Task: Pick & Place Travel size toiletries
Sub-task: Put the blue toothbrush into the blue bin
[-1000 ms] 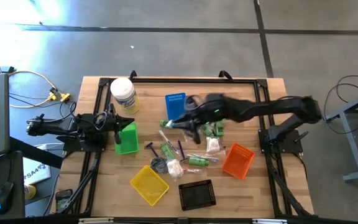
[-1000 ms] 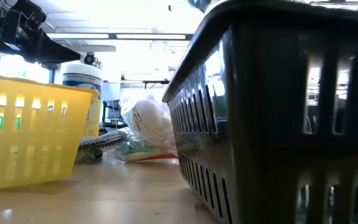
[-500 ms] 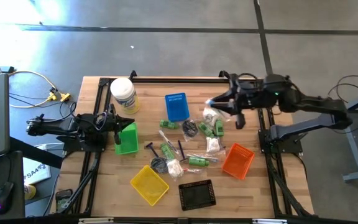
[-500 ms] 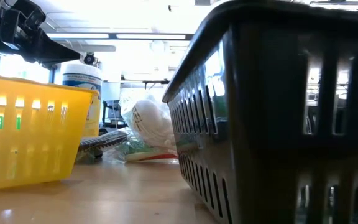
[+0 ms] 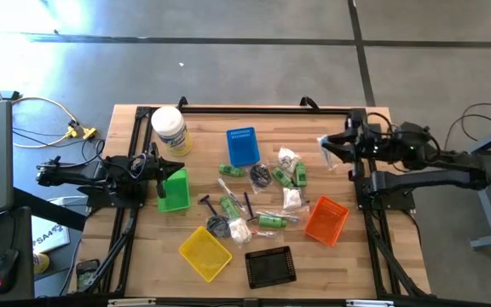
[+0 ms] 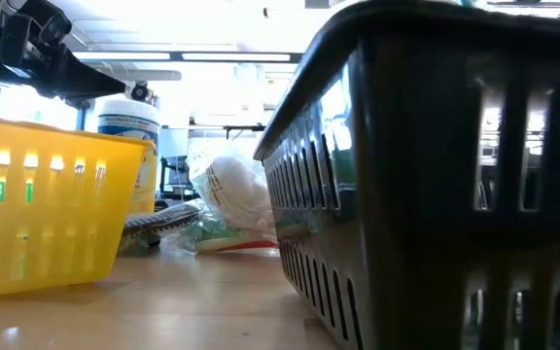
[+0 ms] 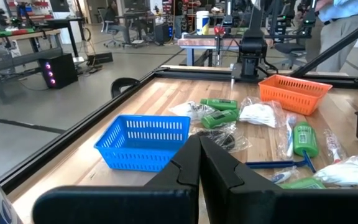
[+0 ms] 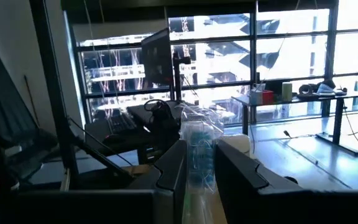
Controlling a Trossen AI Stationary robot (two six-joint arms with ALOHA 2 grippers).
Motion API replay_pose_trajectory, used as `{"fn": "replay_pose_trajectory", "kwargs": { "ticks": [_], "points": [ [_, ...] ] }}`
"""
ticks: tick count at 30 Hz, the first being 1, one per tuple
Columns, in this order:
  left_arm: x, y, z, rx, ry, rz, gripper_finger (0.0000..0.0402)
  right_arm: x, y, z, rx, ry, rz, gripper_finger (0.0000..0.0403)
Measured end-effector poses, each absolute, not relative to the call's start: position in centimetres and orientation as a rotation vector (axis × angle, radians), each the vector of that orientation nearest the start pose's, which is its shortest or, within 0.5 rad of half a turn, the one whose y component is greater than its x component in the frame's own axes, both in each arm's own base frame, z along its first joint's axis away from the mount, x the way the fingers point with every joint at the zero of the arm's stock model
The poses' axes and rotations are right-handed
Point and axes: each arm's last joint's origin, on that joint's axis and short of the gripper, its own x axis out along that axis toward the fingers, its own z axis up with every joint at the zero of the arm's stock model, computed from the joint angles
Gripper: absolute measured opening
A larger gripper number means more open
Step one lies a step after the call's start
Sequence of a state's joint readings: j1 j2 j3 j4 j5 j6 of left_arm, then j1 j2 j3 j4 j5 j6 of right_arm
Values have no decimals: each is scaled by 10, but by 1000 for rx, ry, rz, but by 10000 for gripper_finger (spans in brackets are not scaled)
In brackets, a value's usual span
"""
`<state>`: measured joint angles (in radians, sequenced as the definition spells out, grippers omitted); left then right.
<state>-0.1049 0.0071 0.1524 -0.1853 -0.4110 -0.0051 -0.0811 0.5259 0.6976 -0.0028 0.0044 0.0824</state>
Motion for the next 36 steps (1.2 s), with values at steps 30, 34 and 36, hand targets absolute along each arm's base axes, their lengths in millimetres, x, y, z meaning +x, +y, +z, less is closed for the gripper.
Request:
{"fn": "replay_pose_trajectory", "kwargs": {
  "ticks": [30,34,36],
  "points": [
    [85,3,197,4,34,307,0,113,-14,269,151,-376,-208,67],
    [85,3,197,4,34,308,0,141,-18,280,139,-289,-285,67],
    [85,3,197,4,34,308,0,159,-20,288,120,-231,-318,67]
  ]
}}
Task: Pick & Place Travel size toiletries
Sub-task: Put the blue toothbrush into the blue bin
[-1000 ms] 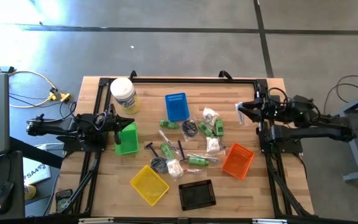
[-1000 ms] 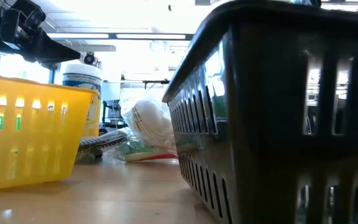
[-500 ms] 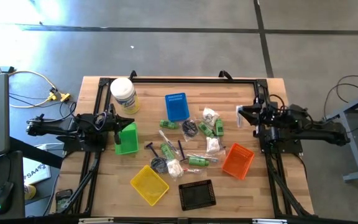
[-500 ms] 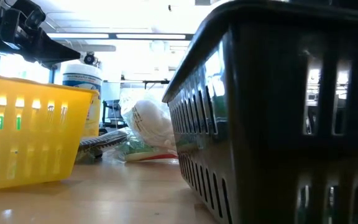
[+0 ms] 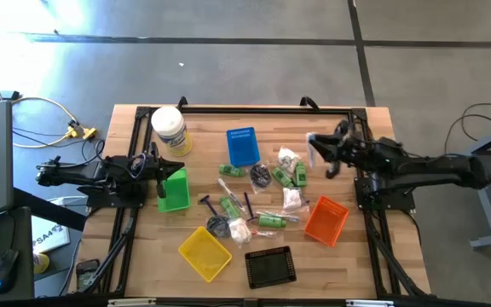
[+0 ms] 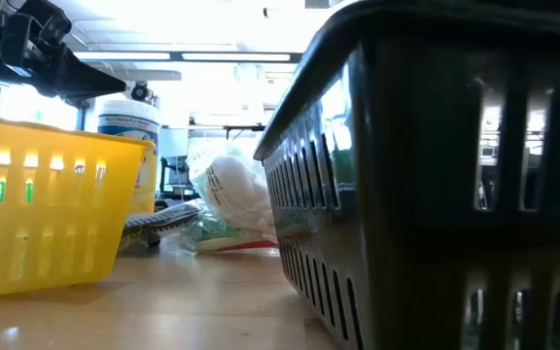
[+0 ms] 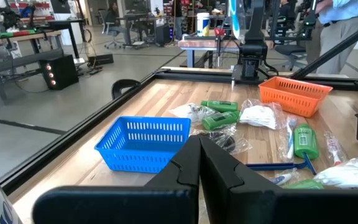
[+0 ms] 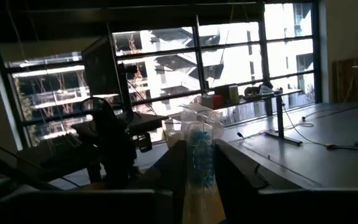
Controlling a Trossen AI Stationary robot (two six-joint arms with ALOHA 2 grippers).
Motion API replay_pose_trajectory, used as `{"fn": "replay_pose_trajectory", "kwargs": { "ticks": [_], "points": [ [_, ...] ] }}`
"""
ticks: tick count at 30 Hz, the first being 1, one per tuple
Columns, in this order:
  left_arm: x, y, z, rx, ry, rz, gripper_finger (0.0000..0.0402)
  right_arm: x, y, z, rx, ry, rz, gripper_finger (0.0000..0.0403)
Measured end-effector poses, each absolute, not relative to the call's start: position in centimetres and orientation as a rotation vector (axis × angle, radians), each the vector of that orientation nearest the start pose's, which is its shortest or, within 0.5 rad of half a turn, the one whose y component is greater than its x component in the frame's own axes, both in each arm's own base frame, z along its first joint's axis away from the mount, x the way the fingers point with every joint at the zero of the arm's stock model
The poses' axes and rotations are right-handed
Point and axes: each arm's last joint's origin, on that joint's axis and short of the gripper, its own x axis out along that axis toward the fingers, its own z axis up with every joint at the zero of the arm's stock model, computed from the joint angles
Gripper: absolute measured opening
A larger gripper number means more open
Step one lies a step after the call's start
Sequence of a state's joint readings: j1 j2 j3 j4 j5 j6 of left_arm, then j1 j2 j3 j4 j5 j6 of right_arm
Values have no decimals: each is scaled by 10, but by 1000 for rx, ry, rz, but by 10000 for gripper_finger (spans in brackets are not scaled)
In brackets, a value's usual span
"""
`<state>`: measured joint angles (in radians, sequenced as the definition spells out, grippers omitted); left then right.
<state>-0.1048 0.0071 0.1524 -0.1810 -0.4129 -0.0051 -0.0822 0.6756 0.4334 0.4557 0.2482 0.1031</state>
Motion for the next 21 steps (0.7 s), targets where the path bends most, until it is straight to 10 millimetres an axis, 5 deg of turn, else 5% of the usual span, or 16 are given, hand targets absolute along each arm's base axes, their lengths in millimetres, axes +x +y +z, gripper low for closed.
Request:
{"fn": "replay_pose_trajectory", "kwargs": {
  "ticks": [10,21],
  "points": [
    [85,3,197,4,34,308,0,259,-45,321,60,-89,-395,67],
    [85,3,197,-4,33,305,0,350,-102,294,133,59,-438,67]
  ]
}}
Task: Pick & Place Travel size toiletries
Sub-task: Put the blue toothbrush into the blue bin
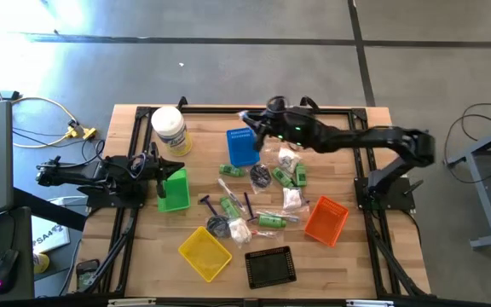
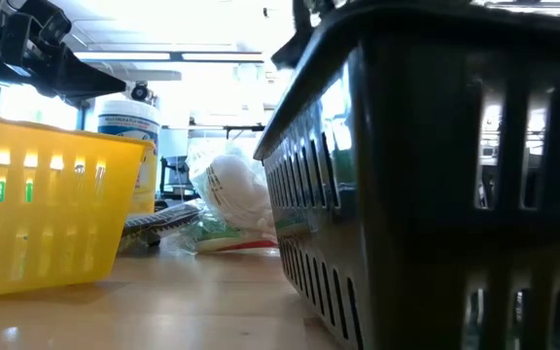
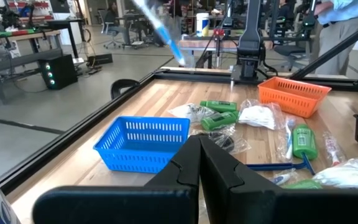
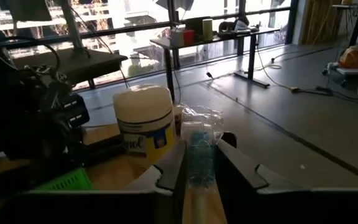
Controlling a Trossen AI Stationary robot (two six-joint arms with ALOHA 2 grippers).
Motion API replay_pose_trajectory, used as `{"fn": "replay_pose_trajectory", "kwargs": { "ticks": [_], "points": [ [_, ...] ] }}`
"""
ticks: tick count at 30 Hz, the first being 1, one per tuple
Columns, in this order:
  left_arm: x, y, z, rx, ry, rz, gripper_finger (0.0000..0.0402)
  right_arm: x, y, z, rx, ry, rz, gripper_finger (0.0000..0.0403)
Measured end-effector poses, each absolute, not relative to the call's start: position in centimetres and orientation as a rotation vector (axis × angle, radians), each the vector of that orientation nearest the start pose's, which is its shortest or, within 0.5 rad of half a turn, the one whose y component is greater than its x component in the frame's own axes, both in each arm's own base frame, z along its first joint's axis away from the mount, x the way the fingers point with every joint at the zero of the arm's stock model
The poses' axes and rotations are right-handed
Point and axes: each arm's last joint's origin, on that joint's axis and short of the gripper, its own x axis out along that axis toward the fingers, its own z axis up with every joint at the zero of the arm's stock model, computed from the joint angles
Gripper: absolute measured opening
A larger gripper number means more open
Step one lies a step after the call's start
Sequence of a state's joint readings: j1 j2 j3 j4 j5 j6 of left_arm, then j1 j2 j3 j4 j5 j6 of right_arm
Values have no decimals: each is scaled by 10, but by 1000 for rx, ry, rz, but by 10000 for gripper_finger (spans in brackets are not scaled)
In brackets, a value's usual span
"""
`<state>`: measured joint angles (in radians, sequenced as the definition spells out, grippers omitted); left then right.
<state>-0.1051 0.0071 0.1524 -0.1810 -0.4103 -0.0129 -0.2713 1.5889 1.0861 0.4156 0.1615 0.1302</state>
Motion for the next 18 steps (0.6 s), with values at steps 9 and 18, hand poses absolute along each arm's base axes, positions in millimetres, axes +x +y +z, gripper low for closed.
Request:
{"fn": "replay_pose_trajectory", "kwargs": {
  "ticks": [9,18],
  "points": [
    [85,3,197,-51,26,306,0,384,-128,248,199,110,-454,67],
    [85,3,197,-56,25,306,0,398,-141,207,248,128,-488,67]
  ]
}}
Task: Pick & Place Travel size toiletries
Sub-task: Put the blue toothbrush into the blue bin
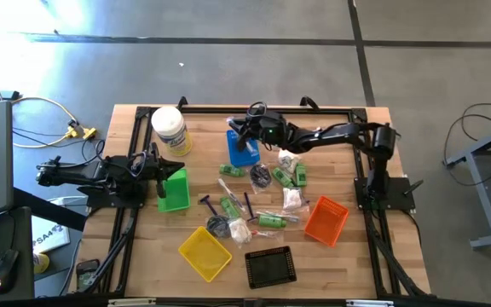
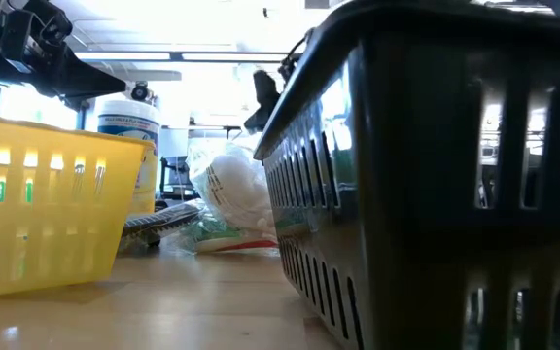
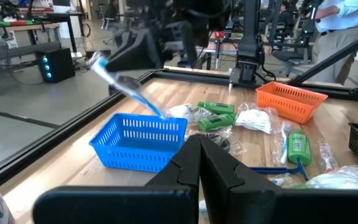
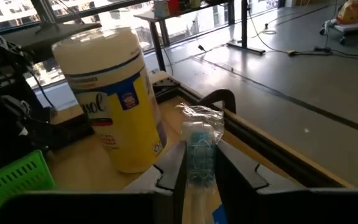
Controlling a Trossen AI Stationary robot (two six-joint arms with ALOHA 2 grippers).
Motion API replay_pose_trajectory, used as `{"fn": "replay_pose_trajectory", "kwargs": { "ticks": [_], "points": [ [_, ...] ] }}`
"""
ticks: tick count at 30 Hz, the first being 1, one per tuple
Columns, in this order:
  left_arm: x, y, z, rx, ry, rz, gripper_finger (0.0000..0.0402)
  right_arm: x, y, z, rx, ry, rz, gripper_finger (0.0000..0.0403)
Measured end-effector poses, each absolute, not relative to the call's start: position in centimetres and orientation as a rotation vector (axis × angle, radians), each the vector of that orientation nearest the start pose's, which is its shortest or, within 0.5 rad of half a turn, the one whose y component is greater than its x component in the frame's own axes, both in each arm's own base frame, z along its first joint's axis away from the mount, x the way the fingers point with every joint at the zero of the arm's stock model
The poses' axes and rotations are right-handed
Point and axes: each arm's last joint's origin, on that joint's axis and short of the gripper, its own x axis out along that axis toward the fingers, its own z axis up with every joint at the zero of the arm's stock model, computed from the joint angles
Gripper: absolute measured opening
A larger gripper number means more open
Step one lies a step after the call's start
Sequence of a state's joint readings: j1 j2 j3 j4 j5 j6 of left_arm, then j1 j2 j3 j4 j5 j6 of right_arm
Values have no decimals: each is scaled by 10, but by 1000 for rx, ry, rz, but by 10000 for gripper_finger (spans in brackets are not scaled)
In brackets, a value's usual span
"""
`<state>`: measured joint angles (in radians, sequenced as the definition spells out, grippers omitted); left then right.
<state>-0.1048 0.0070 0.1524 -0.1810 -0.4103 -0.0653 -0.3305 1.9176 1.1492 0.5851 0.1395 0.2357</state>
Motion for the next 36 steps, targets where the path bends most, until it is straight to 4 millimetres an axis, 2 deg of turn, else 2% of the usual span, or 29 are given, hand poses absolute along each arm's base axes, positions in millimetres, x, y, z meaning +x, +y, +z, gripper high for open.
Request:
{"fn": "replay_pose_trajectory", "kwargs": {
  "ticks": [7,12,29,36],
  "points": [
    [85,3,197,-48,25,307,0,405,-142,181,259,184,-492,67],
    [85,3,197,-48,25,307,0,406,-143,171,264,215,-497,67],
    [85,3,197,-48,25,308,0,405,-142,167,241,267,-482,67],
    [85,3,197,-48,26,308,0,406,-139,166,247,283,-452,81]
  ]
}}
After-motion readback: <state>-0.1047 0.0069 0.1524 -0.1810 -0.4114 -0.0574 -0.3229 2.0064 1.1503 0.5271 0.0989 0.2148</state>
